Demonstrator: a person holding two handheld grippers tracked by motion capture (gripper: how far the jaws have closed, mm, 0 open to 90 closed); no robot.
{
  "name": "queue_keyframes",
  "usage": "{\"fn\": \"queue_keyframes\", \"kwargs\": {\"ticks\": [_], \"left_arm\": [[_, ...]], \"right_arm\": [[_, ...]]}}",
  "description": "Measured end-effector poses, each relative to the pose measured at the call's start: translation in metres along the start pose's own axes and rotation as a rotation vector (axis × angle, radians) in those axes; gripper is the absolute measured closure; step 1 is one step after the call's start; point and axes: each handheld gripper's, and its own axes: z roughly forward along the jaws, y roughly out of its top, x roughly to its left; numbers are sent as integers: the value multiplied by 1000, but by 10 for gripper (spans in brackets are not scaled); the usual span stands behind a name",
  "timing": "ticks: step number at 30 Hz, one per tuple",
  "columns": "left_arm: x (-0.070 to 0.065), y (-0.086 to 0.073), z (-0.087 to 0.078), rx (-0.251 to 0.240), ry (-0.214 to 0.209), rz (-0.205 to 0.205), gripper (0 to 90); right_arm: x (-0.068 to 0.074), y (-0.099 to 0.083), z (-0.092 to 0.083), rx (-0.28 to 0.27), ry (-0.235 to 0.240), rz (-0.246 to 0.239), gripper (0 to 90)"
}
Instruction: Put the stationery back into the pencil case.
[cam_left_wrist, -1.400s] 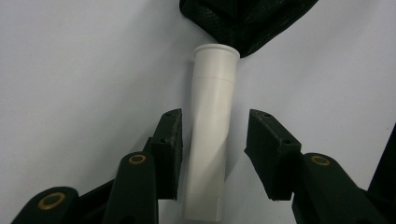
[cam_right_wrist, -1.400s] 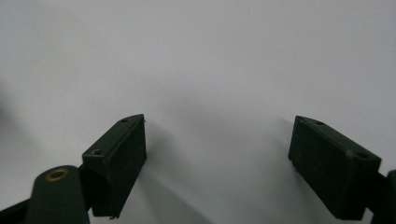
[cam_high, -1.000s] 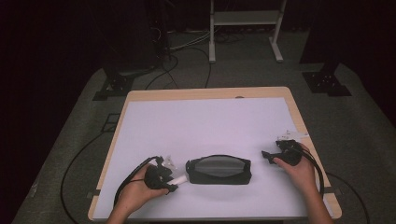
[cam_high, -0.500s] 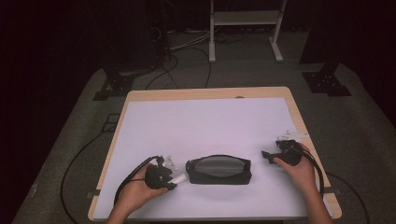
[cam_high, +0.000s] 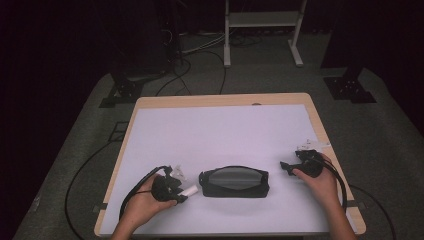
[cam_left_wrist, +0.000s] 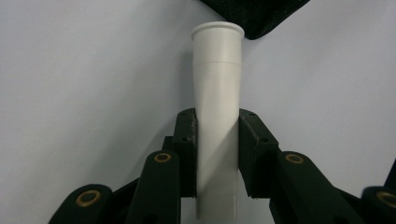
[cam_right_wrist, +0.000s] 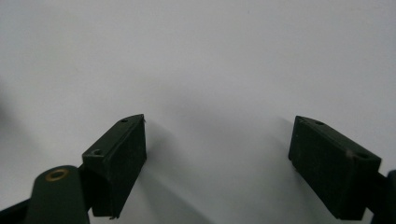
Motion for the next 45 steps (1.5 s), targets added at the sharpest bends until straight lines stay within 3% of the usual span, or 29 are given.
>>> {"fn": "queue_keyframes", "kwargs": {"ticks": [11, 24, 45], "left_arm": [[4, -4, -18, -40, -6, -17, 705], [3, 0, -39, -96, -8, -2, 705], [-3, 29, -67, -195, -25, 55, 706]], "right_arm": [[0, 0, 0, 0, -1, -1, 177], [0, 0, 0, 0, -1, -1, 177], [0, 0, 0, 0, -1, -1, 177]]}}
